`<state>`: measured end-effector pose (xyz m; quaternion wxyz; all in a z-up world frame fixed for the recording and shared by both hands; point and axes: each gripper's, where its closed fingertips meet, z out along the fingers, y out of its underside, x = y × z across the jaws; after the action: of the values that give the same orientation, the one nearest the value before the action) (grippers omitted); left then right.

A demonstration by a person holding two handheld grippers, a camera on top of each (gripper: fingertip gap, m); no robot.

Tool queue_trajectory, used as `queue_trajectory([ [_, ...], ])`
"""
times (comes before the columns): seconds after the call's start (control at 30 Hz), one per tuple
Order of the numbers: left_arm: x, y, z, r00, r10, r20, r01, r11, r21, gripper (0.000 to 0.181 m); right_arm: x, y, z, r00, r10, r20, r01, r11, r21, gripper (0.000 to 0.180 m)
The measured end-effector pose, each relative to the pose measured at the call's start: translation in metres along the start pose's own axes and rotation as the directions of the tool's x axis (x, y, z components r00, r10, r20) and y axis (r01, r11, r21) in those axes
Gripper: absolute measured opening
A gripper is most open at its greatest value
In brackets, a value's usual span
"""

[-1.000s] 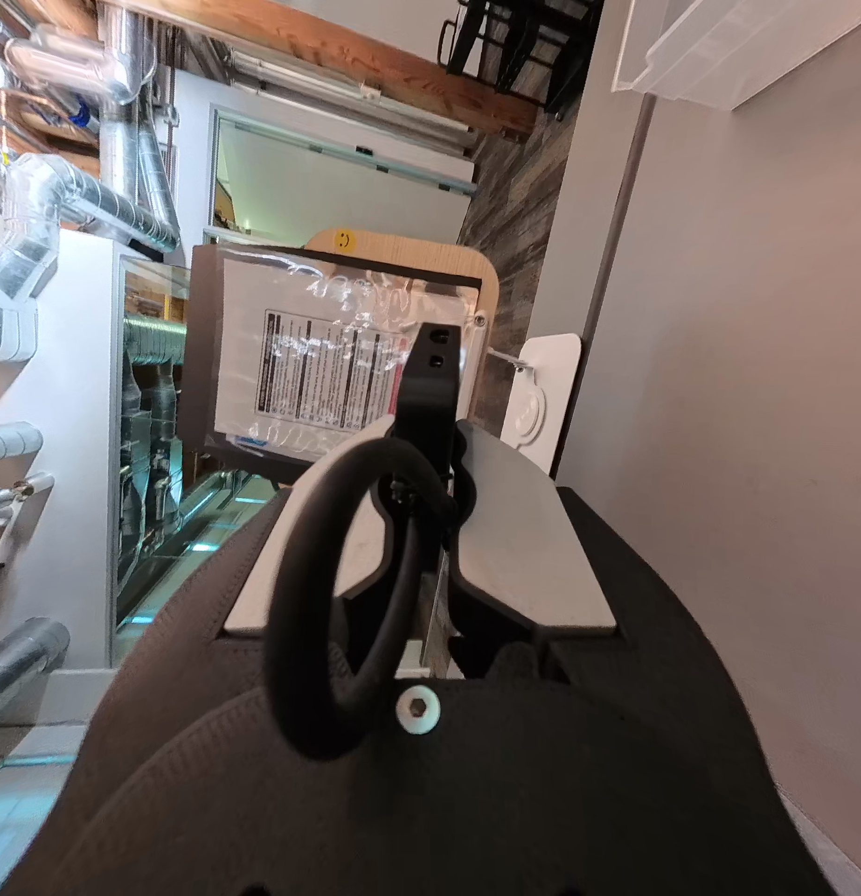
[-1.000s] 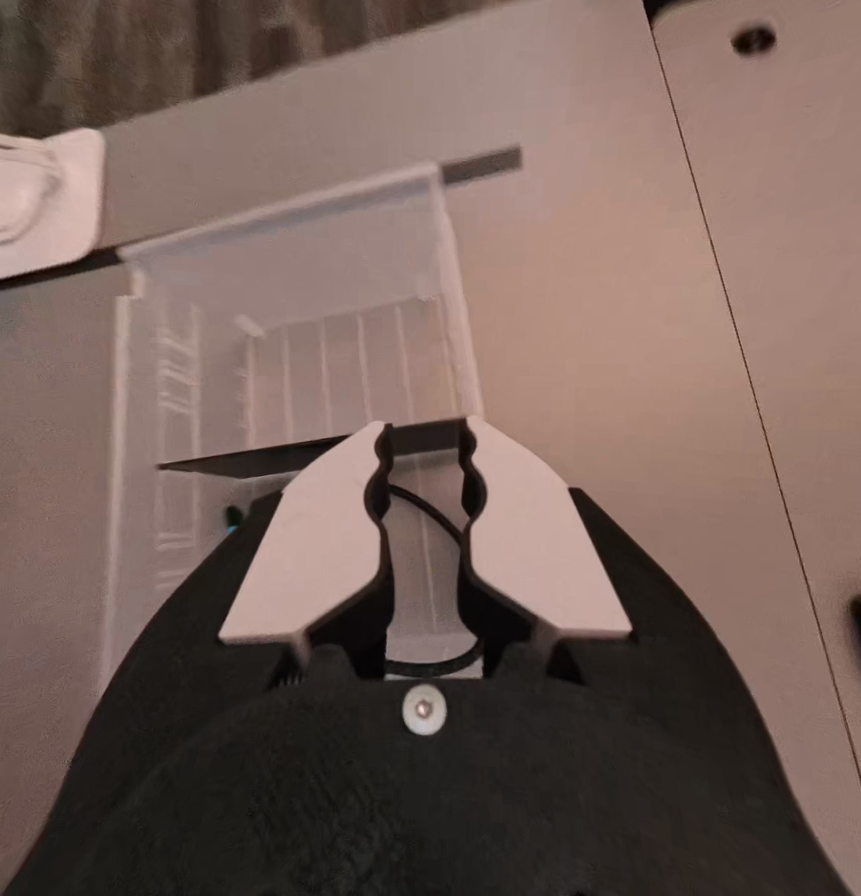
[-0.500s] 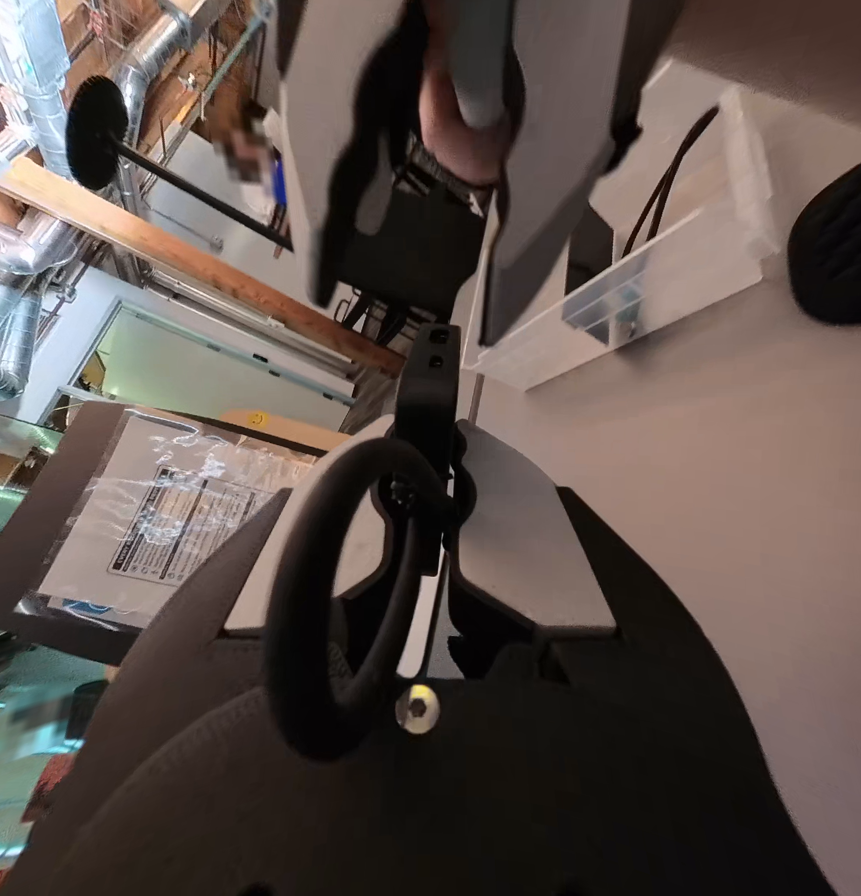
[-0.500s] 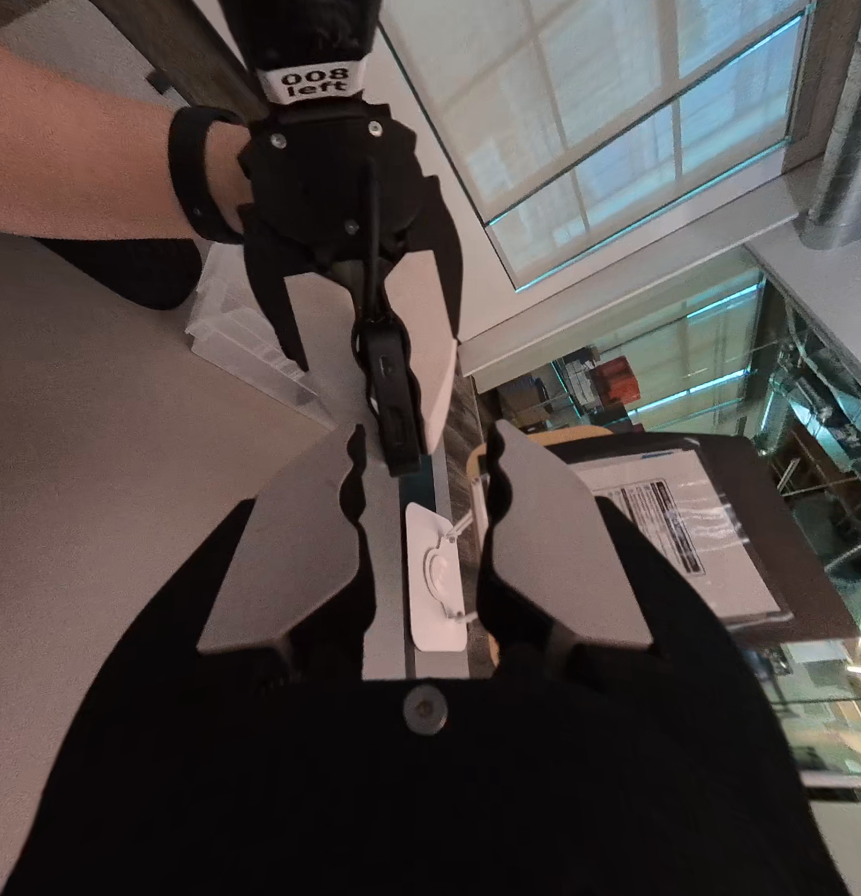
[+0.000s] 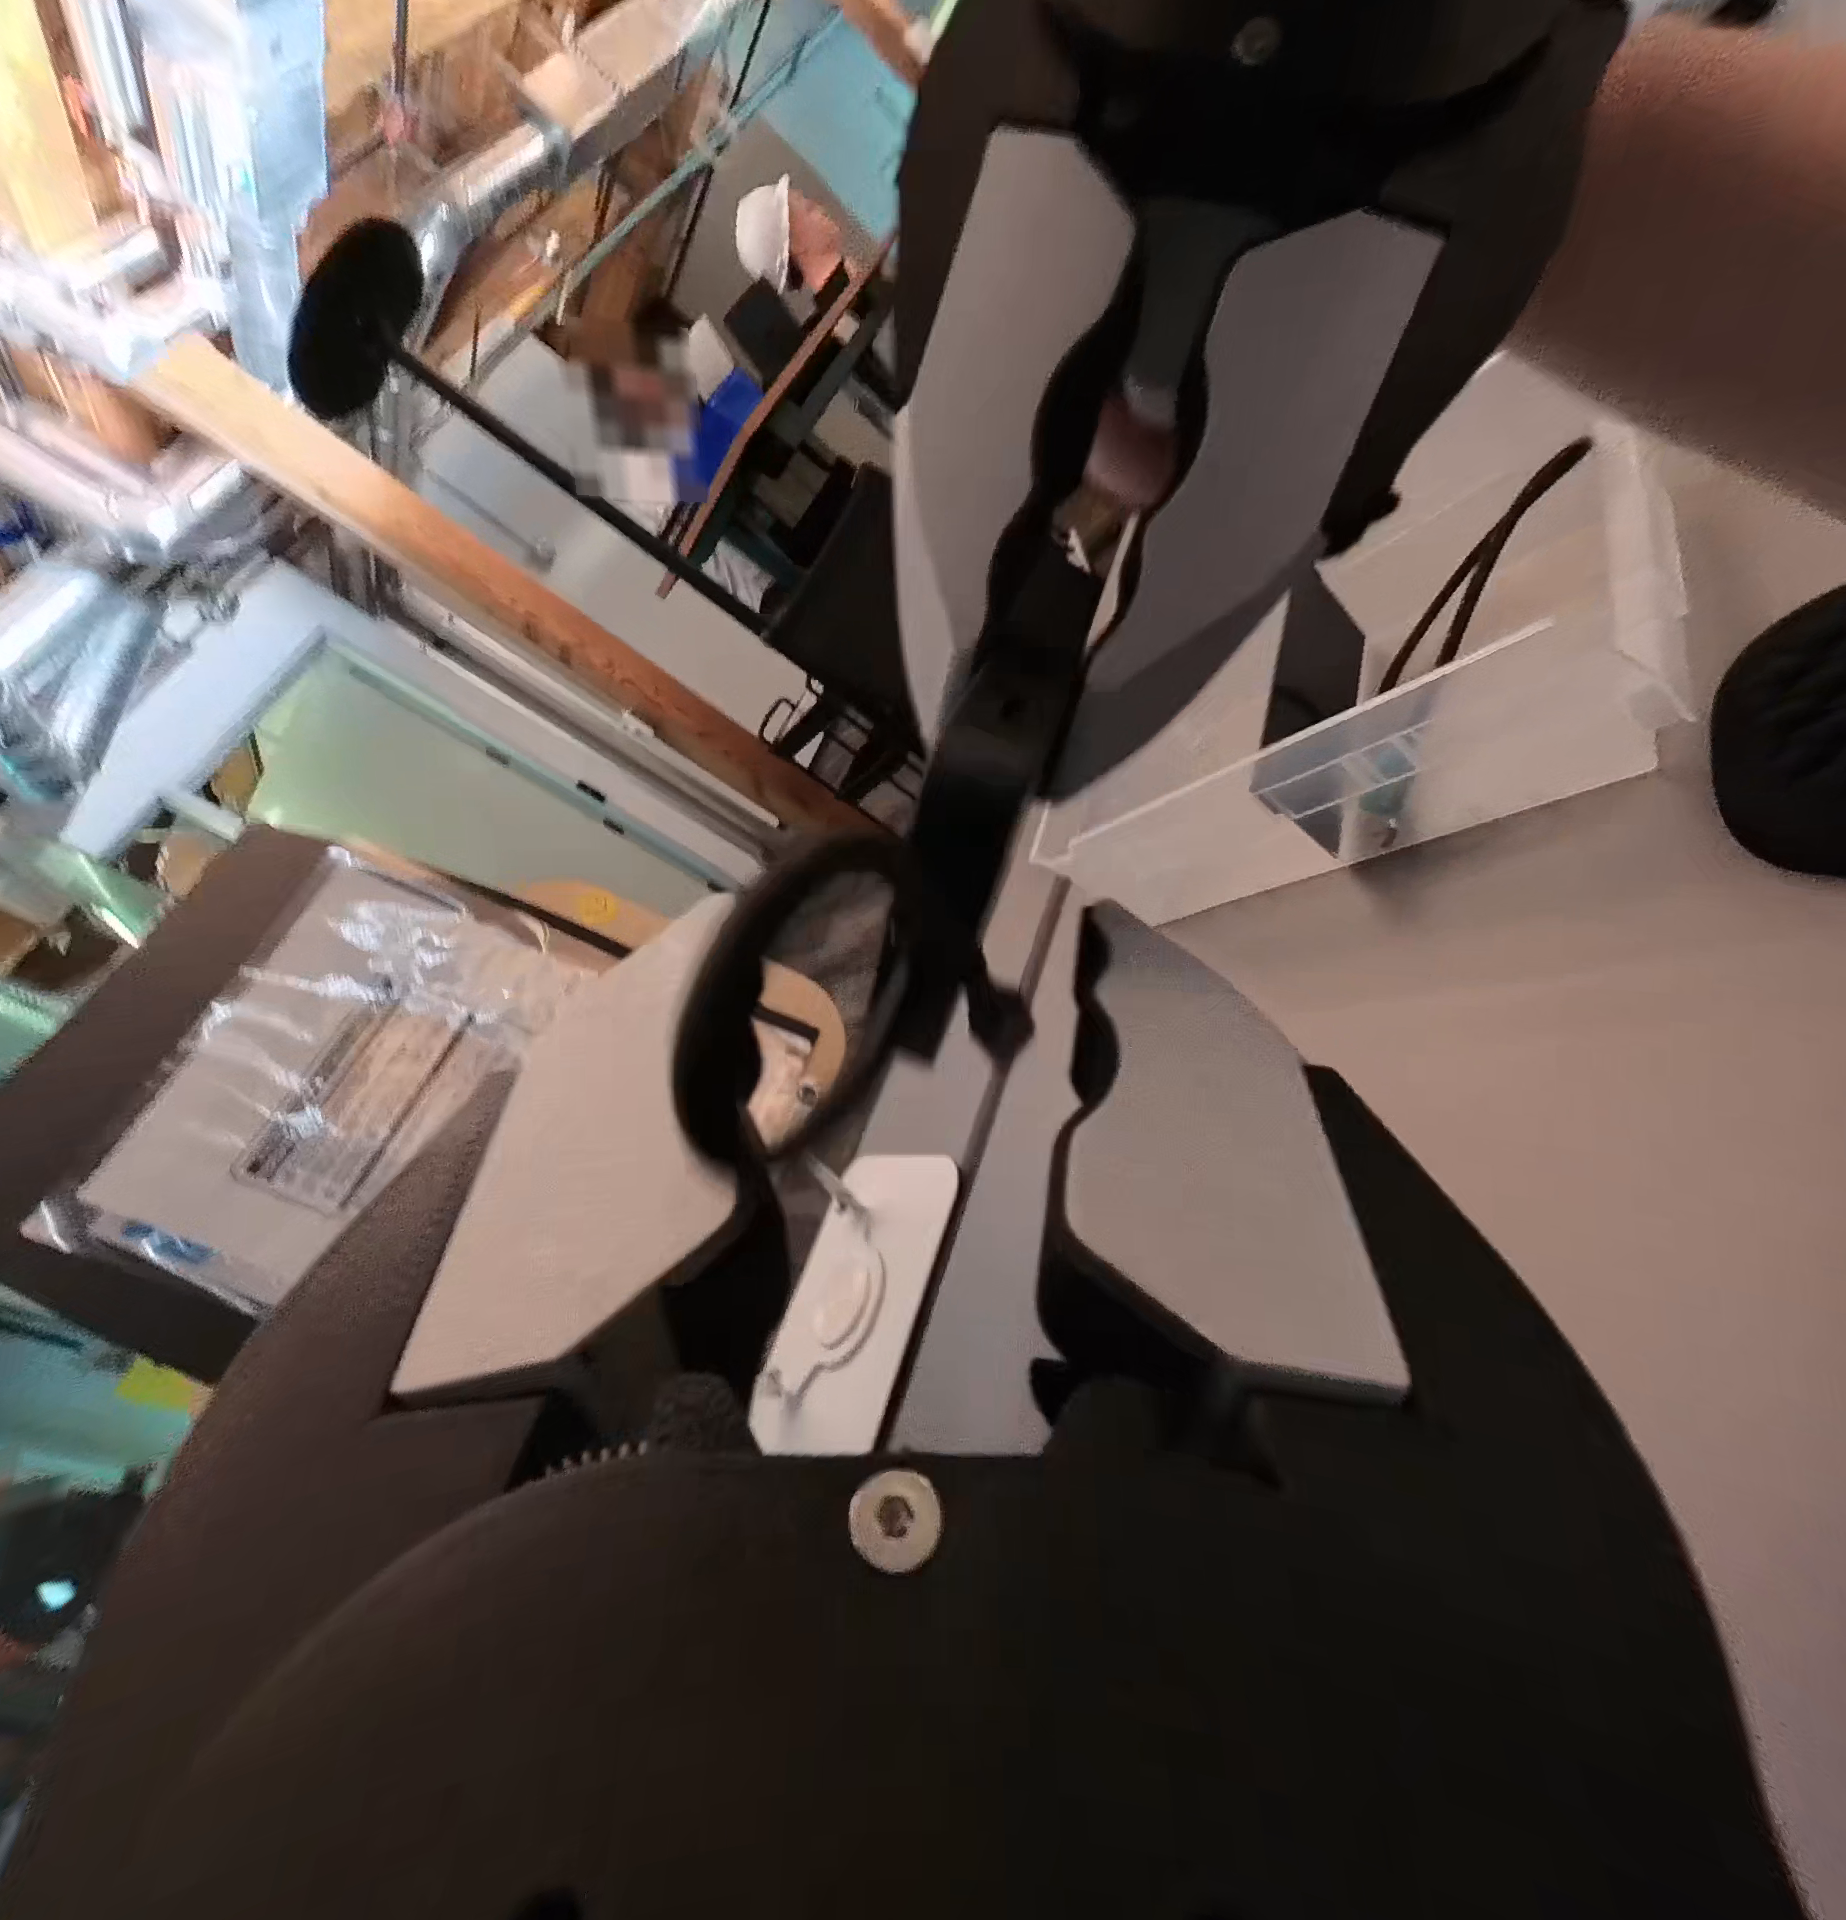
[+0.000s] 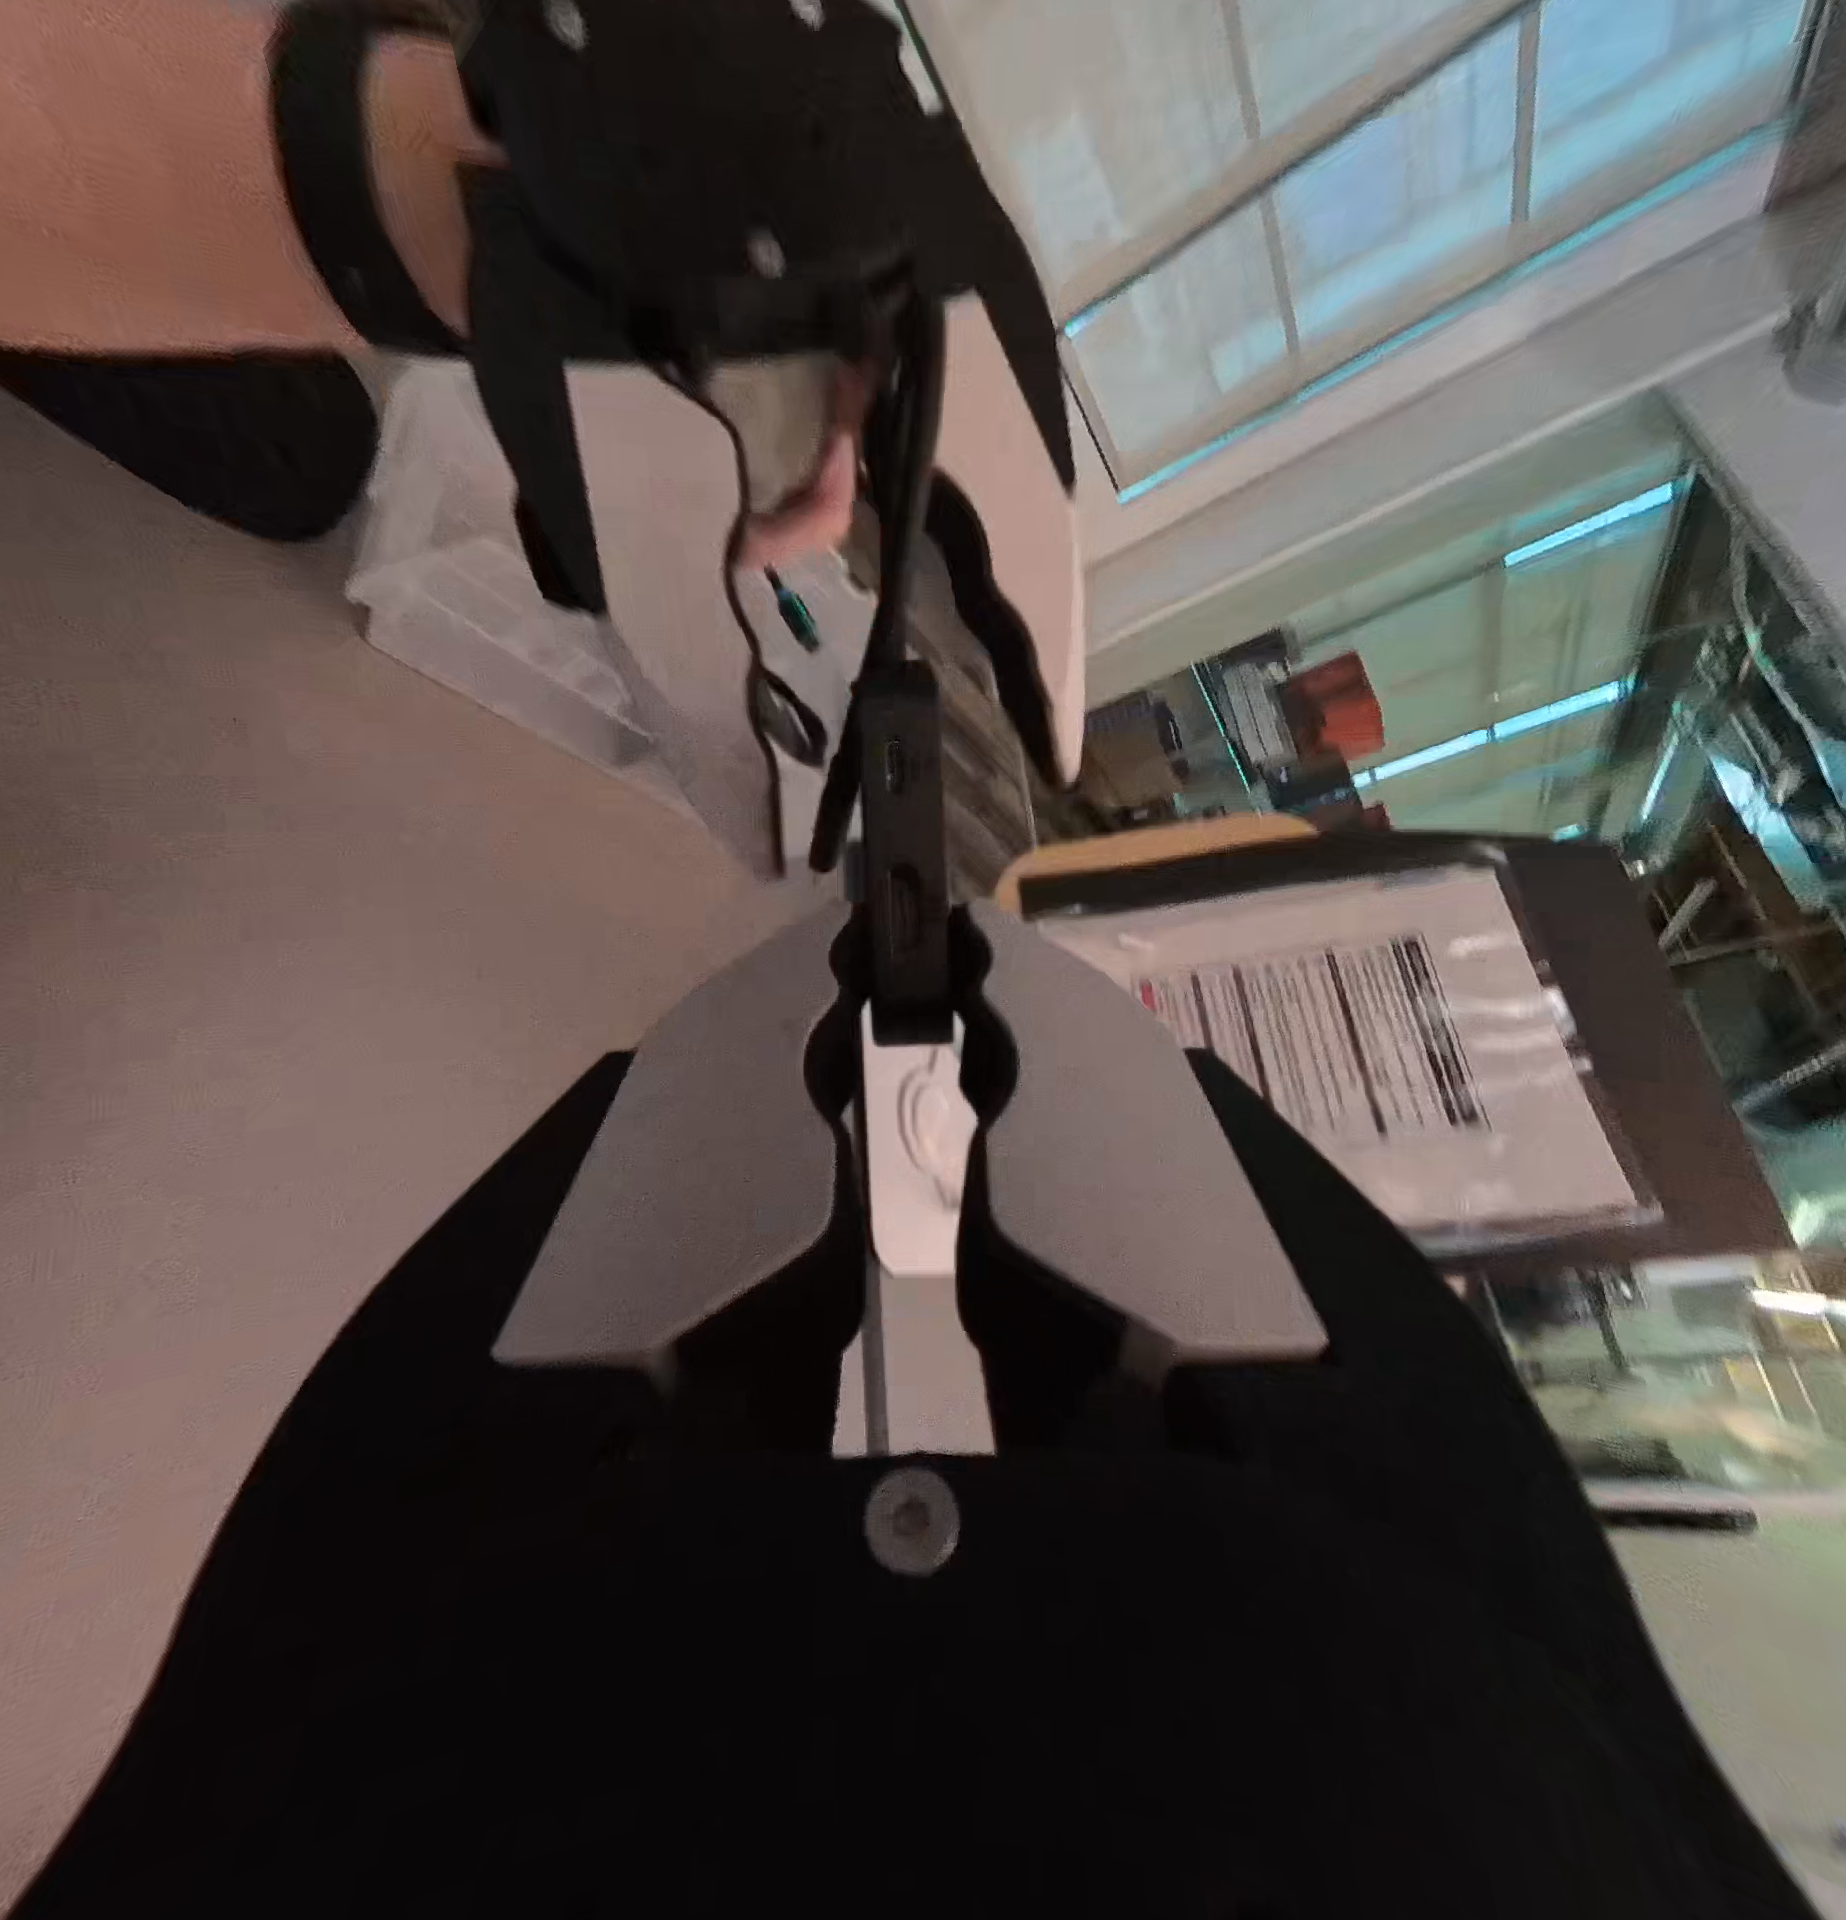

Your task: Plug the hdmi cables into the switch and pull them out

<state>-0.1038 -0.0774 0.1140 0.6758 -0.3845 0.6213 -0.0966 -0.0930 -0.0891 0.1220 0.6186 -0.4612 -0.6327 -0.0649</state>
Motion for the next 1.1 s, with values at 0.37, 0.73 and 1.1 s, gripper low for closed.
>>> queue_trajectory([
  [0.37,-0.038,0.037,-0.019,0.991,-0.066,0.116,0.082,0.988,-0.134,0.057,0.009,0.337,-0.160,0.687,0.434,-0.582,-0.725,0.366,-0.583,0.015],
  [0.73,-0.059,0.061,-0.026,0.970,-0.081,0.230,0.143,0.954,-0.263,0.053,-0.047,0.416,-0.148,0.593,0.486,-0.642,-0.699,-0.085,-0.710,0.015],
  [1.1,-0.063,0.063,-0.031,0.966,-0.085,0.246,0.152,0.951,-0.268,0.049,-0.057,0.408,-0.147,0.692,0.543,-0.475,-0.576,0.019,-0.817,0.015],
])
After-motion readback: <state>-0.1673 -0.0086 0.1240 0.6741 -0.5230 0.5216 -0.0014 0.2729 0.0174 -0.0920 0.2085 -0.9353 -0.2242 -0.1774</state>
